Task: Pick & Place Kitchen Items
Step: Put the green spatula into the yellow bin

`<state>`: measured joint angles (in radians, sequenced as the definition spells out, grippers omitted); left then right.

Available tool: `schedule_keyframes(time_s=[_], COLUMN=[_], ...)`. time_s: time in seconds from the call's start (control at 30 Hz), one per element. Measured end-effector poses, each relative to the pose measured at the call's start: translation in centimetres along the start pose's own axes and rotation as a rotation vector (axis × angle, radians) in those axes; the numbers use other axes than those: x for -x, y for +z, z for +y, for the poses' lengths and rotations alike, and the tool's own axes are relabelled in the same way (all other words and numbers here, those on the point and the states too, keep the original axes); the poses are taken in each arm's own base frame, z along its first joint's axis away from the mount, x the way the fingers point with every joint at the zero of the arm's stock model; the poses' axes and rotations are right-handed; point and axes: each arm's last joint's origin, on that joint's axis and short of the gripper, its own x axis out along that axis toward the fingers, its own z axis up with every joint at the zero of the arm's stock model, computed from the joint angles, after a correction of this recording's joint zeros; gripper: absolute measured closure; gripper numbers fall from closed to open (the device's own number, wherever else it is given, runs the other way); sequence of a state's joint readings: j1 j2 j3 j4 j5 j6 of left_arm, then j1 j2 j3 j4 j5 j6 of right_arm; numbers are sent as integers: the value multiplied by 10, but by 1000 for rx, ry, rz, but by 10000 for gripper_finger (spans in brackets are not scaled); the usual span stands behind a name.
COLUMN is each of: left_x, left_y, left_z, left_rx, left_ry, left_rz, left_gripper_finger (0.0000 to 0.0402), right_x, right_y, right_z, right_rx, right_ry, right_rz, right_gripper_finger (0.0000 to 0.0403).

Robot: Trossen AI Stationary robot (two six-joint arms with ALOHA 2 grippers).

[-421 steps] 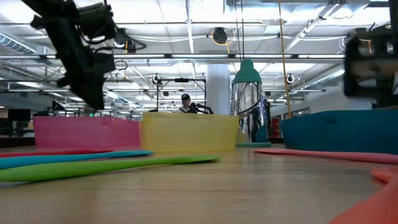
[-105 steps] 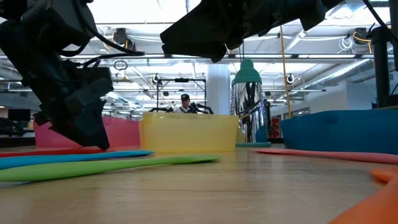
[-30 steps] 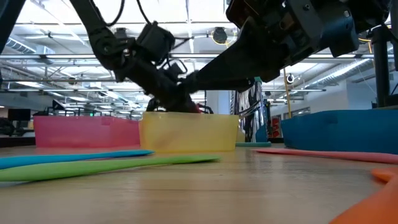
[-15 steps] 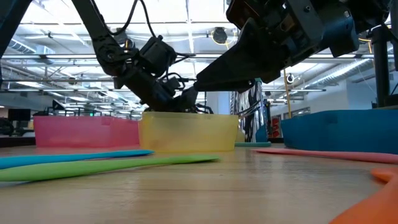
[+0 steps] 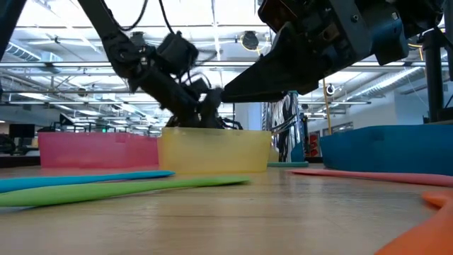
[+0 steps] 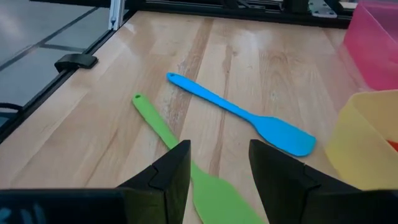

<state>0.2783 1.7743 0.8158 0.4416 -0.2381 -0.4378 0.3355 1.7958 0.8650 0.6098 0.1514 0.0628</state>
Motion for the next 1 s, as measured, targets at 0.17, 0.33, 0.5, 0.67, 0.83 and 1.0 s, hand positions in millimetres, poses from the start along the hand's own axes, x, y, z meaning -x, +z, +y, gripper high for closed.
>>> schedule_keyframes(time_s=[0.17, 0.33, 0.5, 0.67, 0.83, 1.0], left_x=[32, 79, 127, 175, 203, 212], left_y=[30, 54, 55, 48, 27, 1], left_z=[-17, -38, -55, -65, -74, -86], left_rx=[-44, -140, -250, -326, -368, -408], left_ry=[-150, -323, -420, -506, -577, -572], left_rz=[-76, -137, -98, -31, 94, 156], left_gripper_finger=[259, 259, 259, 259, 259, 259], right_x=[0, 0, 2, -3, -13, -30], right_y=[1, 1, 1, -4, -12, -26], right_z=[2, 5, 13, 21, 22, 13], right_rx=[-3, -31, -32, -52, -40, -73], right_ry=[51, 107, 129, 149, 141, 100], right_rz=[-5, -4, -6, -27, -86, -59], right_gripper_finger=[248, 248, 244, 206, 171, 167])
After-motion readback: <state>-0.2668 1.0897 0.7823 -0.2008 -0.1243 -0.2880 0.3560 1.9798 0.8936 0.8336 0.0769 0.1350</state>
